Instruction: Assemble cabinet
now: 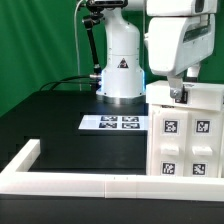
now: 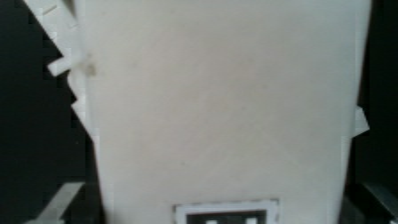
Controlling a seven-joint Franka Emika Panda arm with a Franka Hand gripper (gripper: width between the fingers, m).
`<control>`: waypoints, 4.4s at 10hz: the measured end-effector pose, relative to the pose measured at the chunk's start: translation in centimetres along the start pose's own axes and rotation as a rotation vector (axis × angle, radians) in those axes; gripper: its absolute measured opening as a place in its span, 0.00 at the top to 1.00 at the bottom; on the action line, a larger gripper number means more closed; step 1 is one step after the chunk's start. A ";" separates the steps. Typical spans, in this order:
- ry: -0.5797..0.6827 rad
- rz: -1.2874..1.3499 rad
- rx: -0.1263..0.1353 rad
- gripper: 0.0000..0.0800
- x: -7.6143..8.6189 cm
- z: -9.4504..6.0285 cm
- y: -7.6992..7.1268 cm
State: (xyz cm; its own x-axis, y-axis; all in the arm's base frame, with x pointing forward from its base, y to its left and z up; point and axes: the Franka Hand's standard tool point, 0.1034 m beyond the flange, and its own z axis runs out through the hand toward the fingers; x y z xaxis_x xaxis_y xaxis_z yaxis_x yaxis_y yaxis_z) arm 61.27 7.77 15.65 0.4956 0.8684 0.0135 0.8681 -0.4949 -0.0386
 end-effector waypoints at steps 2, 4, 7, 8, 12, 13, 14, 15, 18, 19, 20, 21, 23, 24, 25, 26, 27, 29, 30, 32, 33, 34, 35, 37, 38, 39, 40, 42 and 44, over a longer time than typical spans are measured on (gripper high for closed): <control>0.001 0.112 0.001 0.31 0.0 0.0 0.0; 0.025 0.378 0.000 0.31 0.3 0.1 -0.1; 0.036 0.678 -0.002 0.30 0.8 0.1 -0.2; 0.047 0.781 -0.005 0.30 1.0 0.1 -0.1; 0.052 1.042 0.007 0.30 1.1 0.1 -0.2; 0.052 1.101 0.009 0.30 1.2 0.1 -0.2; 0.057 1.168 0.011 0.30 1.2 0.1 -0.2; 0.079 1.305 0.008 0.30 1.4 0.2 -0.4; 0.158 1.702 0.026 0.30 1.6 0.2 -0.8; 0.185 1.829 0.033 0.30 1.8 0.1 -1.1; 0.216 1.950 0.053 0.30 2.0 0.0 -1.0; 0.236 2.032 0.065 0.30 2.1 0.0 -0.9; 0.249 2.148 0.097 0.30 2.4 -0.1 -0.8; 0.249 2.207 0.117 0.30 2.4 -0.1 -0.8; 0.249 2.263 0.132 0.30 2.4 -0.1 -0.8; 0.248 2.303 0.146 0.30 2.4 -0.1 -0.8; 0.254 2.396 0.171 0.30 2.4 -0.2 -0.8; 0.263 2.596 0.225 0.30 2.1 -0.2 -1.1; 0.257 2.684 0.253 0.30 2.0 -0.2 -1.2; 0.243 2.833 0.298 0.30 1.9 -0.1 -1.2; 0.232 2.900 0.319 0.30 1.8 0.0 -1.2; 0.221 2.956 0.340 0.30 1.7 0.1 -1.1; 0.218 2.972 0.347 0.30 1.6 0.1 -1.0; 0.207 3.020 0.376 0.21 1.7 0.2 -1.1; 0.200 3.015 0.390 0.21 2.0 0.2 -1.3; 0.203 2.991 0.387 0.05 2.0 0.2 -1.3; 0.211 2.966 0.393 0.05 2.1 -0.3 -1.4; 0.222 2.941 0.418 0.00 2.2 -1.1 -1.8; 0.240 2.925 0.457 0.00 2.4 -2.3 -1.6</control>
Offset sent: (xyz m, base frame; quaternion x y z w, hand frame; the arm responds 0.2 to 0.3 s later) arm -0.0112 0.0133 -0.0069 0.0181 0.0487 0.3253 0.9442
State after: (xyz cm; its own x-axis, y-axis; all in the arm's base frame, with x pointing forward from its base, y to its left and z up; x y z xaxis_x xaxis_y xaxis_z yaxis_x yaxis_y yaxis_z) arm 61.13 10.55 18.04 -0.3057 -0.9013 -0.3070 -0.9200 0.3626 -0.1485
